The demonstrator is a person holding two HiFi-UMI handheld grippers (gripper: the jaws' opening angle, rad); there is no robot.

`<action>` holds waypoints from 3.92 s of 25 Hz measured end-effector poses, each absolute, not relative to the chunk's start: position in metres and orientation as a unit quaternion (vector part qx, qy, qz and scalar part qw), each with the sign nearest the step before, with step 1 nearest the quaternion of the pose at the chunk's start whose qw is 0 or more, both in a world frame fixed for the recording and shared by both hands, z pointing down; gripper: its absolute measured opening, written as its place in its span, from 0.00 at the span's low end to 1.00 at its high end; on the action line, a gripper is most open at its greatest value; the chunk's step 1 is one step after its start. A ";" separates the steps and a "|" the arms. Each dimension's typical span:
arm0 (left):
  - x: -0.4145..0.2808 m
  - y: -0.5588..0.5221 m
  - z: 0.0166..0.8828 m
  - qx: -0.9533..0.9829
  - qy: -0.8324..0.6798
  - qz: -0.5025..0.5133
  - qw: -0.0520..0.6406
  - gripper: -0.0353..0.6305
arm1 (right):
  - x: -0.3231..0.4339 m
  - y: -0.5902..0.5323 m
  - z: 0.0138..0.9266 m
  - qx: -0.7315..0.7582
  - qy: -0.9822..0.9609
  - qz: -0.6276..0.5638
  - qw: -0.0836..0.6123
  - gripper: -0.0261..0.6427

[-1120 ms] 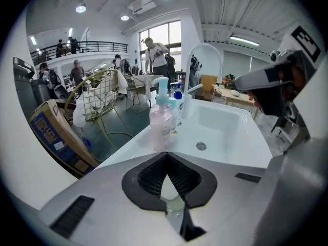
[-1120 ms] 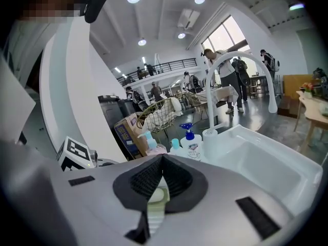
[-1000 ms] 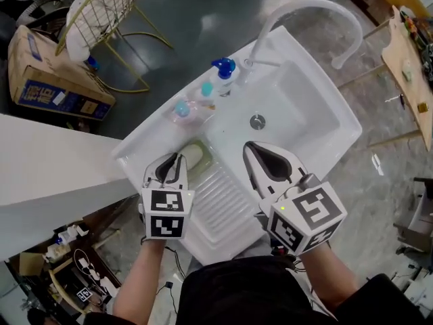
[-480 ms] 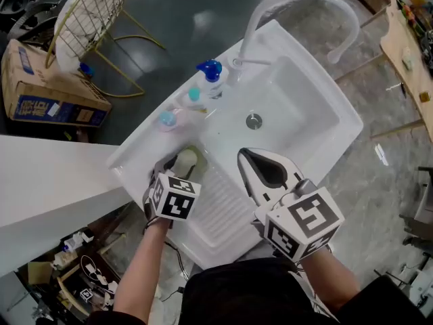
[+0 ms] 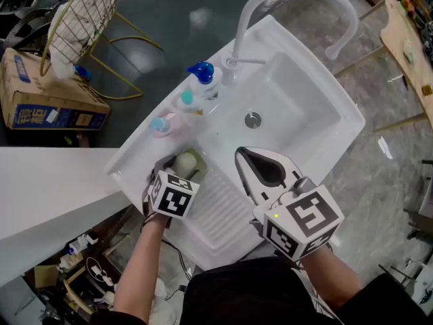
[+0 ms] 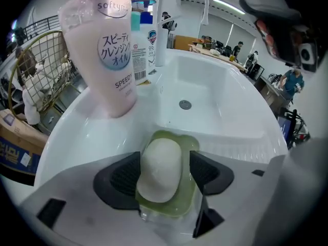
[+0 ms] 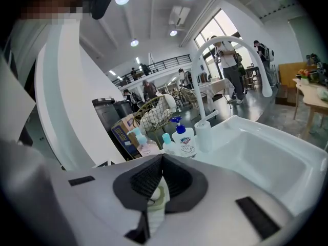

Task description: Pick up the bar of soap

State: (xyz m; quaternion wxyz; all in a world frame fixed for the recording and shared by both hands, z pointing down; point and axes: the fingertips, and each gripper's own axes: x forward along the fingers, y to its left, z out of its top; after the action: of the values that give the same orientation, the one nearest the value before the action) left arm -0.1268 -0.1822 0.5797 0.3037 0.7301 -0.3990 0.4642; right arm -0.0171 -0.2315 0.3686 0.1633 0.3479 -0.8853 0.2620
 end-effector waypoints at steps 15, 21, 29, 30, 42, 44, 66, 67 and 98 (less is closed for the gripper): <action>-0.117 -0.171 0.575 0.750 -0.337 0.493 0.284 0.56 | -0.019 -0.232 0.365 0.344 -0.887 0.265 0.156 0.05; -0.120 -0.167 0.572 0.754 -0.316 0.482 0.314 0.56 | -0.018 -0.231 0.366 0.344 -0.887 0.267 0.155 0.05; -0.127 -0.166 0.587 0.743 -0.324 0.512 0.283 0.56 | -0.017 -0.228 0.366 0.344 -0.886 0.269 0.154 0.05; -0.127 -0.166 0.587 0.742 -0.325 0.516 0.279 0.56 | -0.017 -0.228 0.366 0.344 -0.886 0.269 0.154 0.05; -0.126 -0.162 0.576 0.753 -0.314 0.473 0.332 0.46 | -0.018 -0.227 0.365 0.340 -0.887 0.276 0.148 0.05; -0.127 -0.167 0.575 0.754 -0.325 0.463 0.334 0.46 | -0.017 -0.226 0.366 0.340 -0.886 0.278 0.149 0.05; -0.121 -0.178 0.581 0.688 -0.366 0.467 0.418 0.44 | -0.014 -0.225 0.370 0.337 -0.885 0.288 0.146 0.05; -0.120 -0.178 0.583 0.687 -0.365 0.459 0.430 0.44 | -0.014 -0.224 0.370 0.336 -0.885 0.289 0.145 0.05; -0.106 -0.162 0.580 0.728 -0.358 0.433 0.393 0.46 | -0.002 -0.211 0.361 0.332 -0.886 0.294 0.133 0.05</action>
State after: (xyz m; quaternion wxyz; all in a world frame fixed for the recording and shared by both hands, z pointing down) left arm -0.1058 -0.1617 0.5796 0.3927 0.7281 -0.3577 0.4332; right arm -0.0020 -0.2113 0.3613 0.1329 0.3319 -0.8864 0.2939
